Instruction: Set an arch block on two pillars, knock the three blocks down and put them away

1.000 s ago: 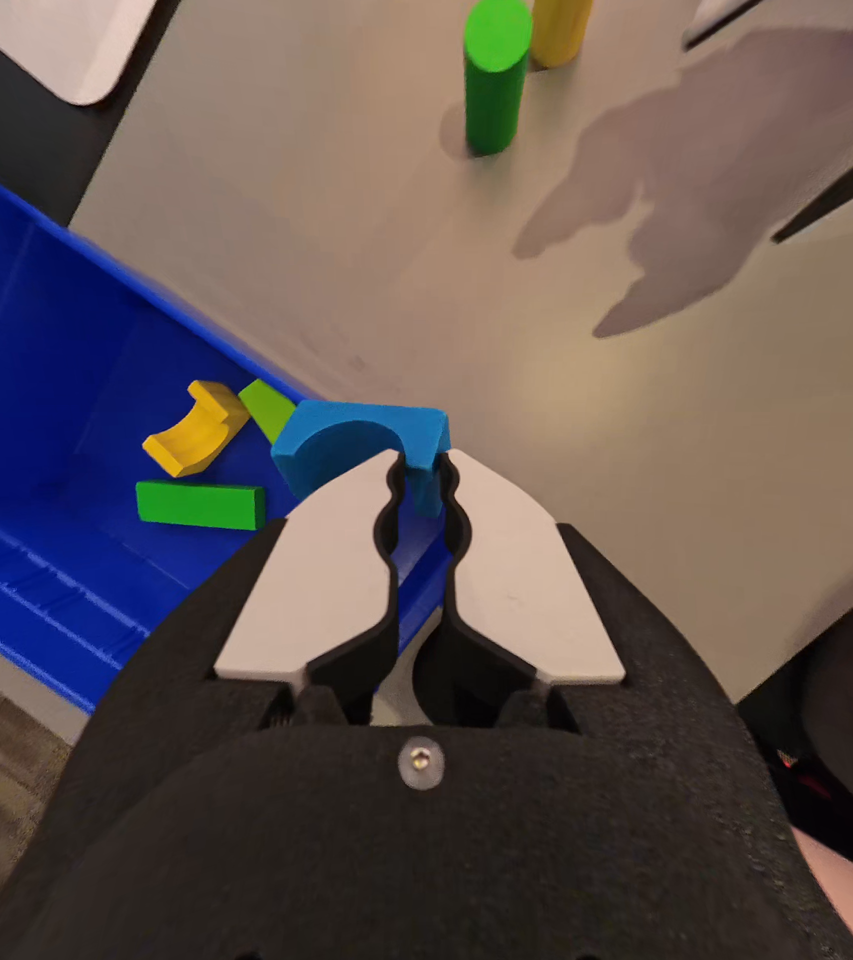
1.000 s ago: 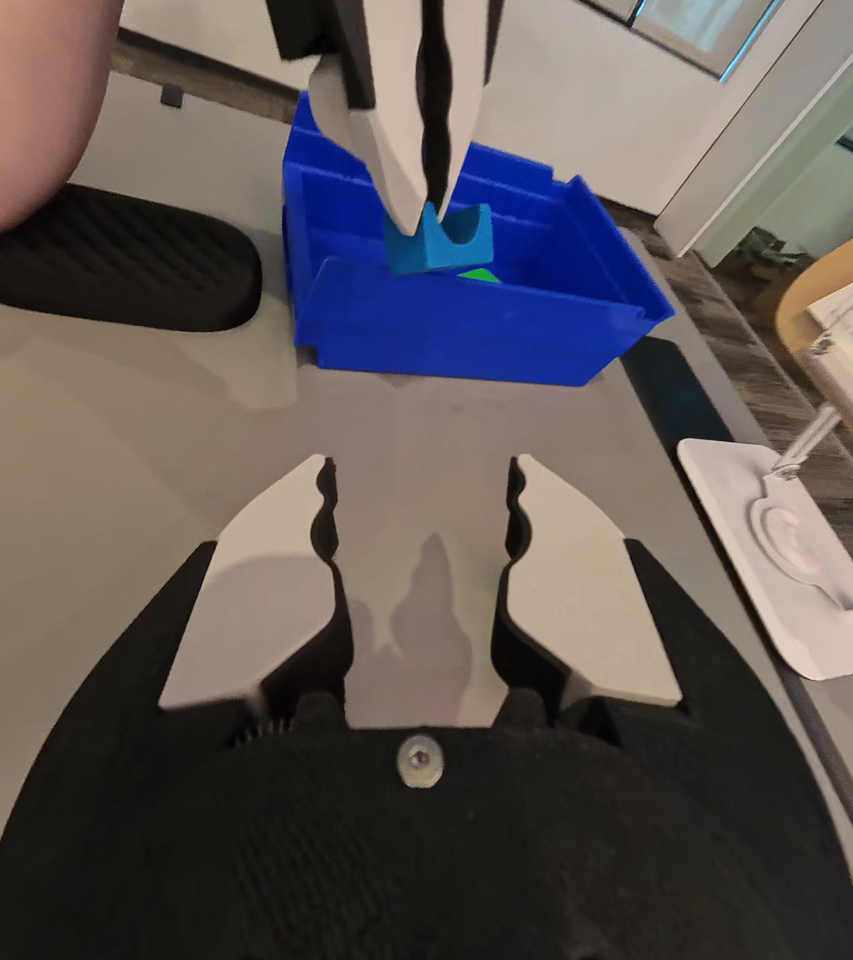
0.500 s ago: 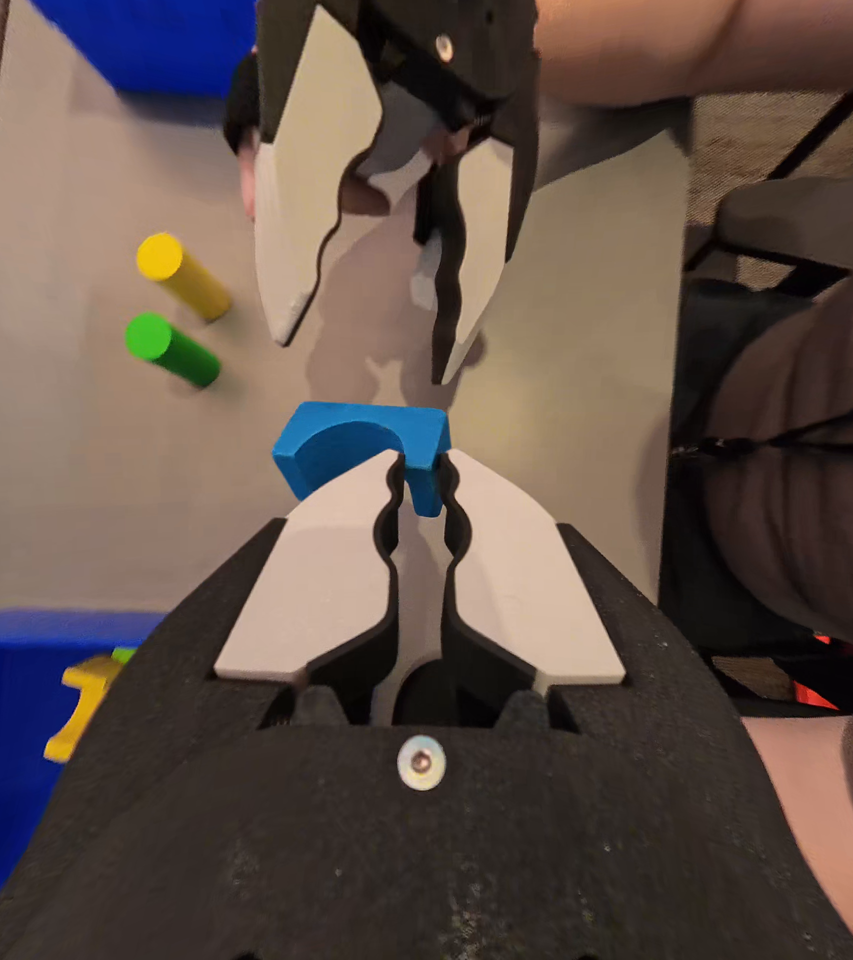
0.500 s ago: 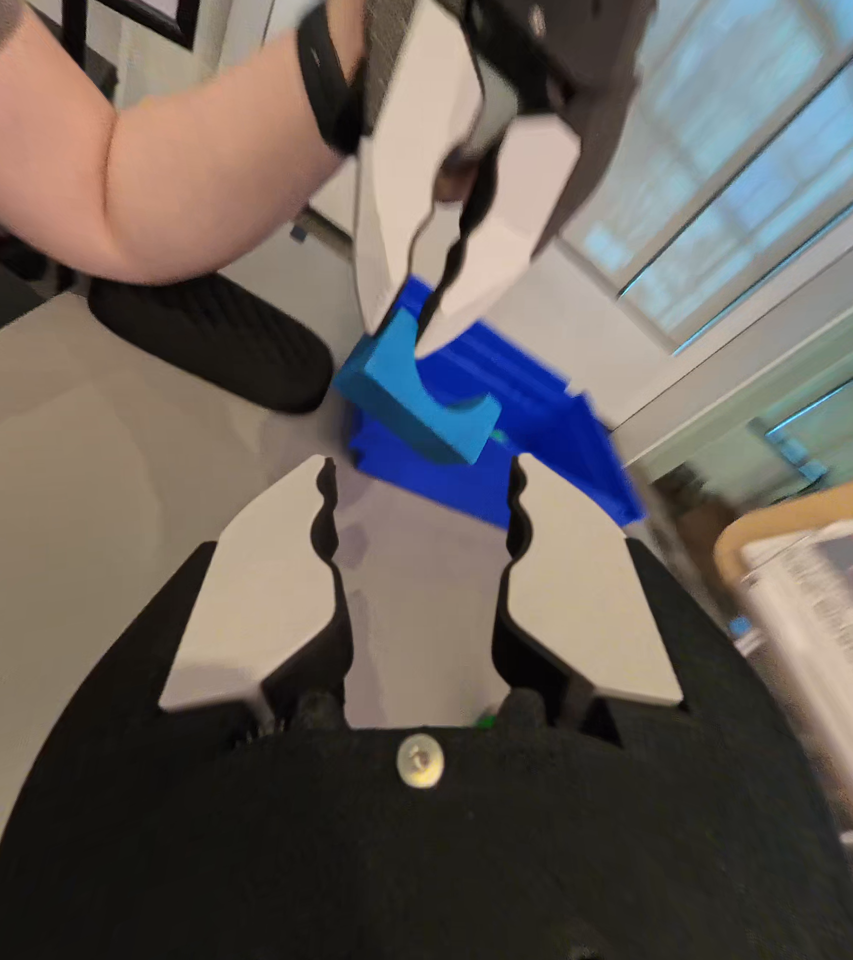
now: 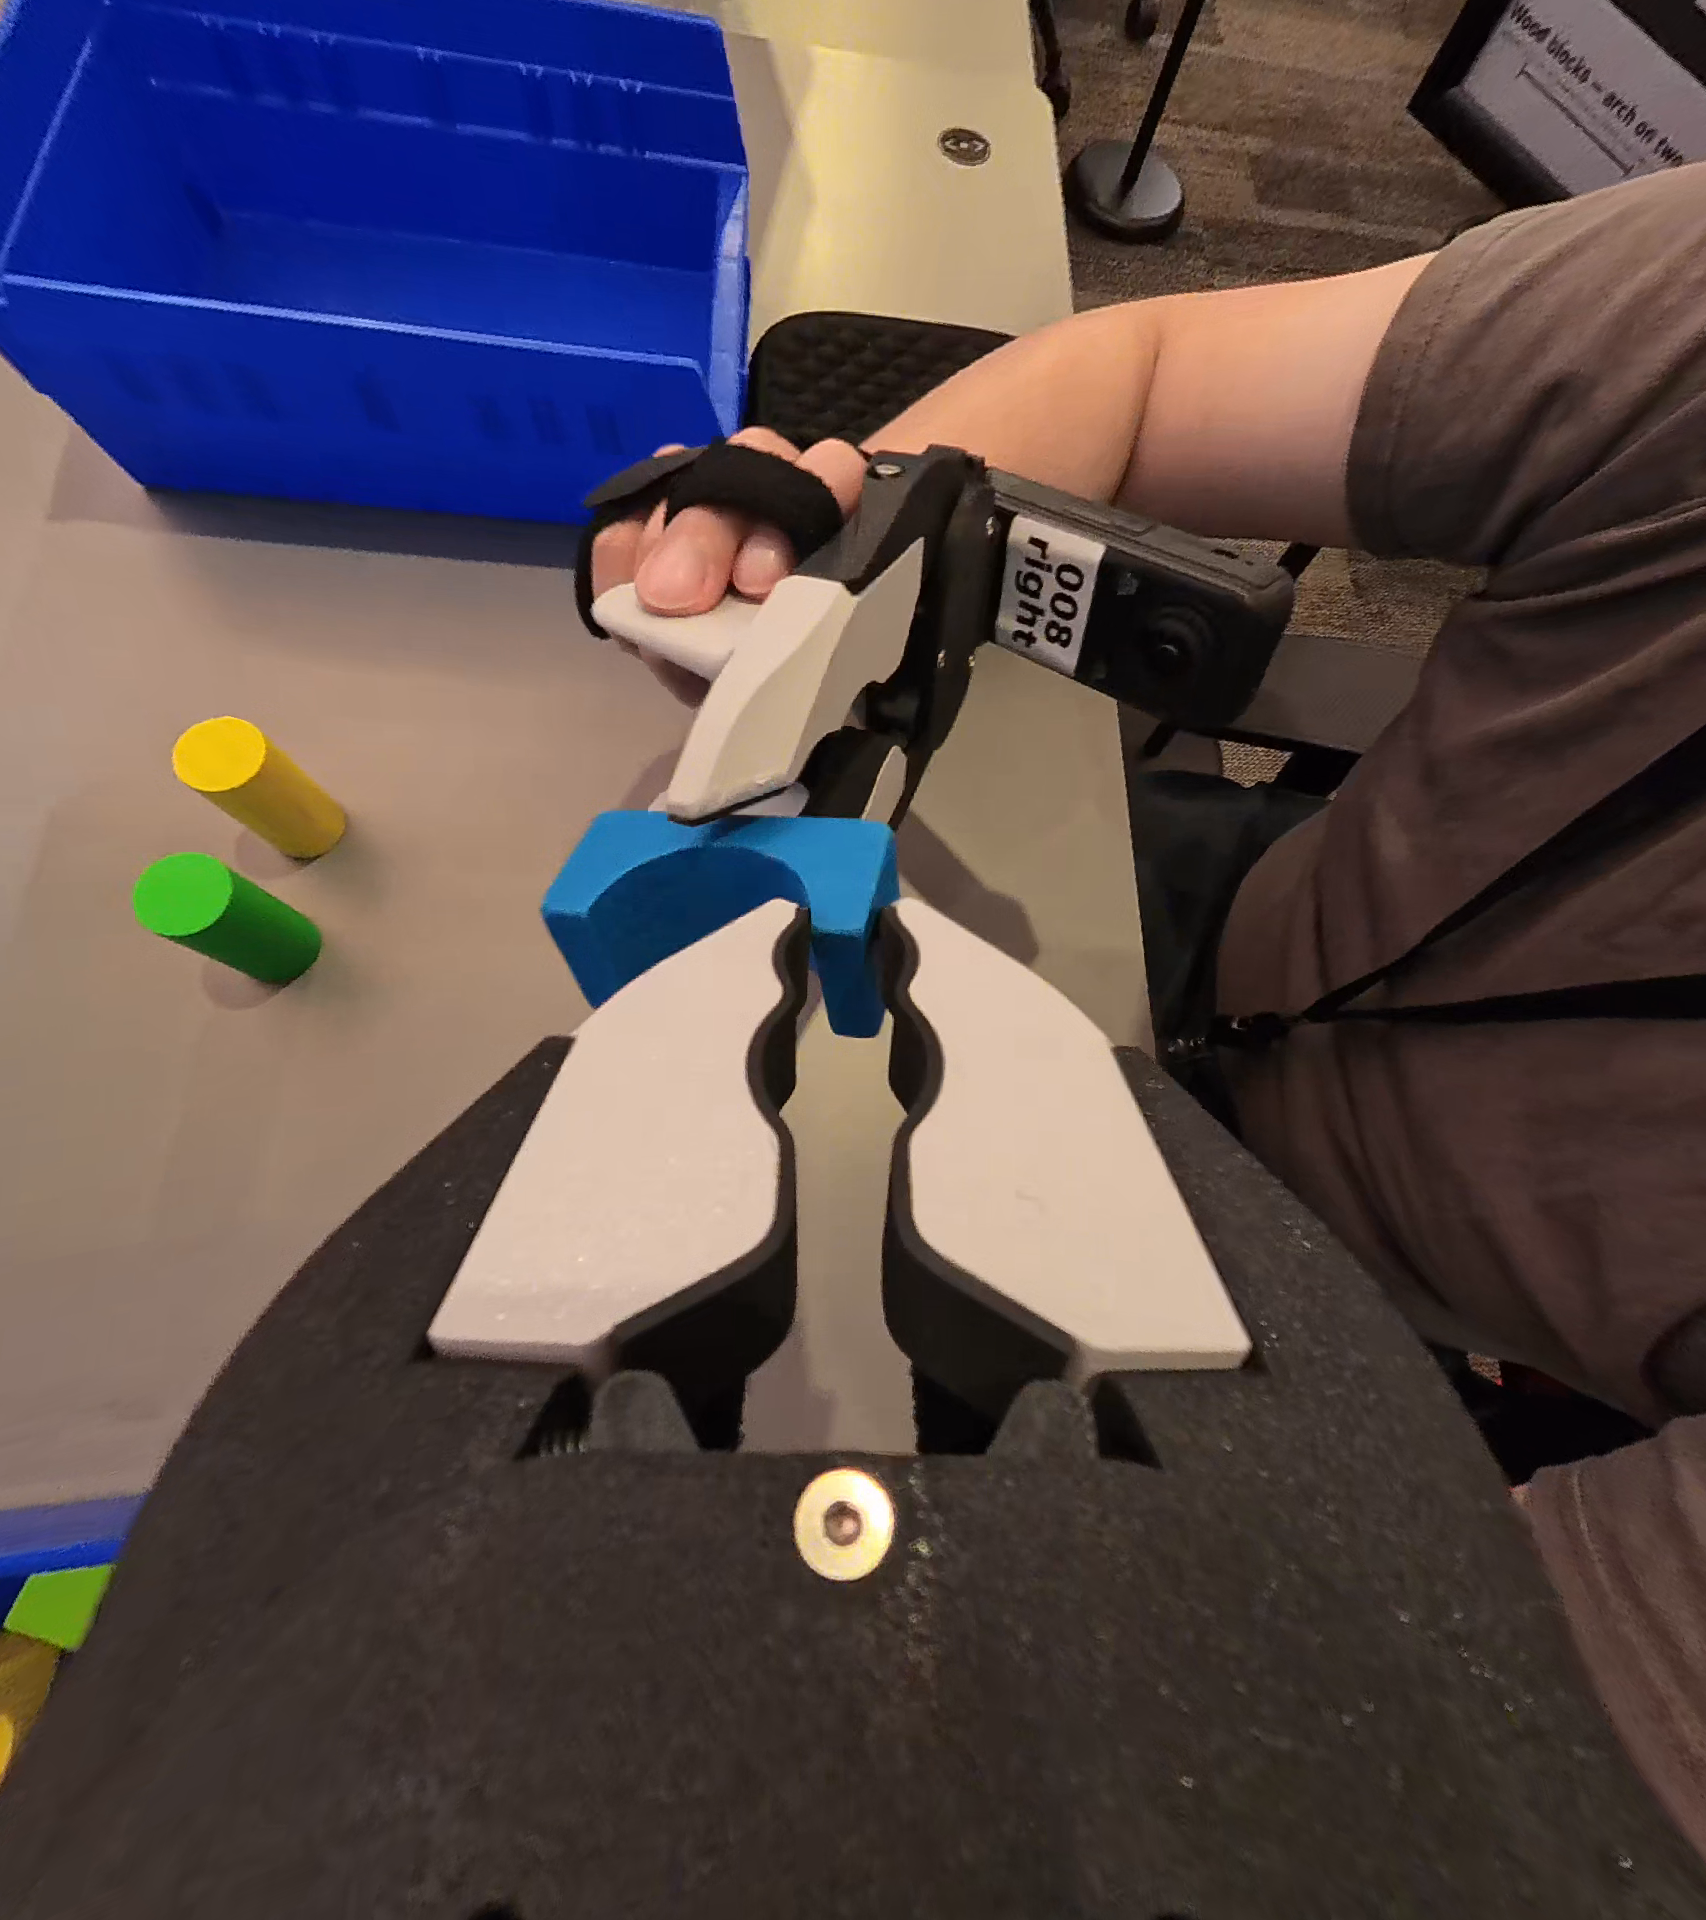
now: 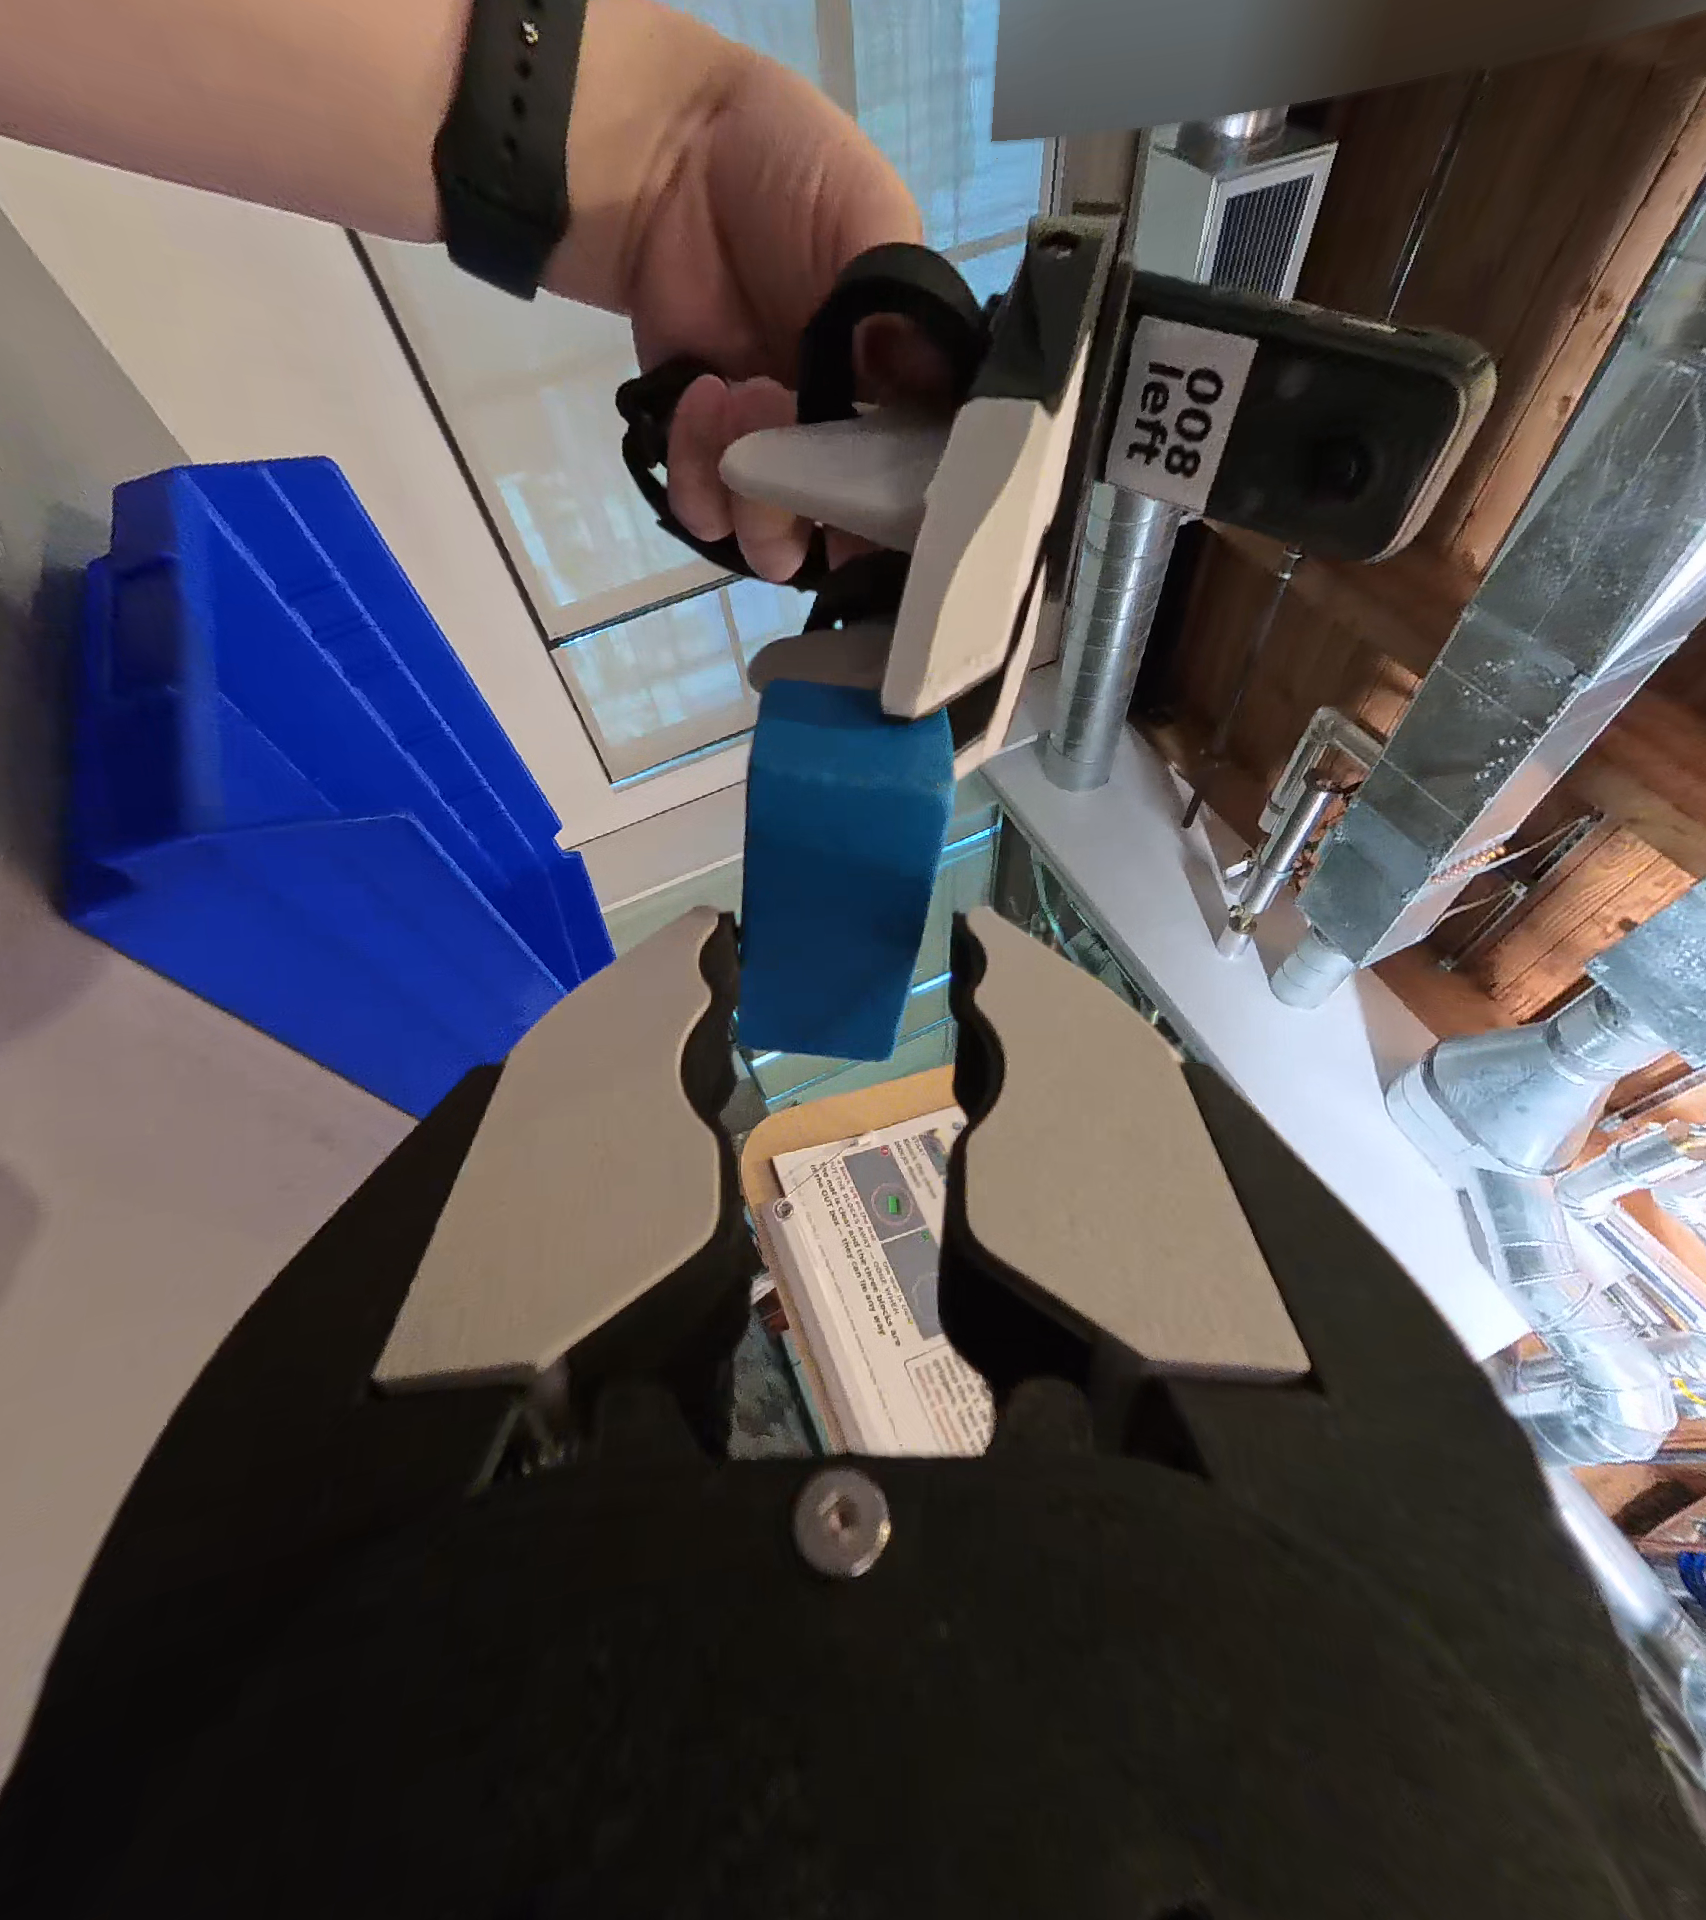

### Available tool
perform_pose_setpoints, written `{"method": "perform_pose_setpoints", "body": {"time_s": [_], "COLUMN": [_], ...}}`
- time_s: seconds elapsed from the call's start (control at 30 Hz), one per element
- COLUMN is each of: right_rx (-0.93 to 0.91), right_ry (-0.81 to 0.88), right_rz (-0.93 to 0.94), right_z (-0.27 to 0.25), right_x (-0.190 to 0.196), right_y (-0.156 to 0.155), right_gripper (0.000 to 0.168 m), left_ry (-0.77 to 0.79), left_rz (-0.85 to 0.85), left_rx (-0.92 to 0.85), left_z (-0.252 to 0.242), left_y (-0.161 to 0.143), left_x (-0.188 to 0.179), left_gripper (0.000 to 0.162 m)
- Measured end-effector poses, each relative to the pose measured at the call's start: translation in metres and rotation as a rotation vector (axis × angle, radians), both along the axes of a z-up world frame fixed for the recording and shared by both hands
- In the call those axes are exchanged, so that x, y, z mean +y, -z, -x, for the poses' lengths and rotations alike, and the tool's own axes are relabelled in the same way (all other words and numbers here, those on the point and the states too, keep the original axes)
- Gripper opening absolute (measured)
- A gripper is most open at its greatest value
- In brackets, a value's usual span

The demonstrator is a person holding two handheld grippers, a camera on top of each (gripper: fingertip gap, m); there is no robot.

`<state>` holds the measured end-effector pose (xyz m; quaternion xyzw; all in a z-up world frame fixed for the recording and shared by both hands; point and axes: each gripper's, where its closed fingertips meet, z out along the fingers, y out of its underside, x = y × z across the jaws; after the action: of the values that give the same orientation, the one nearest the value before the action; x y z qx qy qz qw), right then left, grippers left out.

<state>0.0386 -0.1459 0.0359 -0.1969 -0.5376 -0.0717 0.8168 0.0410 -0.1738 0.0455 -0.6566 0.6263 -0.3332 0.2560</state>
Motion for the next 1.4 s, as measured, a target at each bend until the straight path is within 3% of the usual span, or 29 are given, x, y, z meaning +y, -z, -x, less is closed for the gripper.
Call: {"method": "perform_pose_setpoints", "body": {"time_s": [0.2,0.23,0.3,0.33,0.37,0.47,0.57,0.67,0.73,0.87,1.07,1.4], "right_rx": [-0.034,-0.046,-0.092,-0.117,-0.144,-0.191,-0.174,-0.354,-0.485,-0.783,-1.060,-1.252], "right_ry": [-0.006,-0.006,-0.025,-0.030,-0.030,-0.025,-0.054,0.063,0.228,0.386,0.545,0.626], "right_rz": [0.007,0.017,0.057,0.081,0.119,0.355,0.787,1.291,1.368,1.571,1.634,1.546], "right_z": [-0.001,-0.001,-0.002,-0.004,-0.007,-0.027,-0.051,-0.069,-0.080,-0.085,-0.086,-0.087], "right_x": [0.001,0.003,0.005,0.008,0.013,0.039,0.073,0.100,0.125,0.151,0.172,0.183], "right_y": [0.003,0.003,0.005,0.004,0.001,-0.014,-0.022,0.016,0.038,0.074,0.102,0.121], "right_gripper": [0.034,0.034,0.034,0.034,0.034,0.034,0.034,0.034,0.034,0.034,0.034,0.034], "left_ry": [0.006,-0.001,-0.053,-0.089,-0.126,-0.160,-0.219,-0.227,-0.228,-0.210,-0.172,-0.154], "left_rz": [0.003,0.000,-0.035,-0.075,-0.110,-0.087,-0.107,-0.104,-0.103,-0.083,-0.075,-0.091], "left_rx": [0.005,0.021,0.089,0.119,0.131,0.100,0.050,0.062,0.071,0.067,0.073,0.099], "left_z": [-0.001,0.001,0.006,0.010,0.014,0.021,0.027,0.032,0.032,0.029,0.030,0.036], "left_y": [0.003,0.006,0.015,0.018,0.018,0.009,-0.002,0.001,0.004,0.005,0.007,0.010], "left_x": [0.000,0.002,0.011,0.019,0.025,0.027,0.037,0.041,0.043,0.042,0.036,0.033], "left_gripper": [0.013,0.021,0.068,0.079,0.080,0.062,0.069,0.076,0.076,0.075,0.074,0.073]}}
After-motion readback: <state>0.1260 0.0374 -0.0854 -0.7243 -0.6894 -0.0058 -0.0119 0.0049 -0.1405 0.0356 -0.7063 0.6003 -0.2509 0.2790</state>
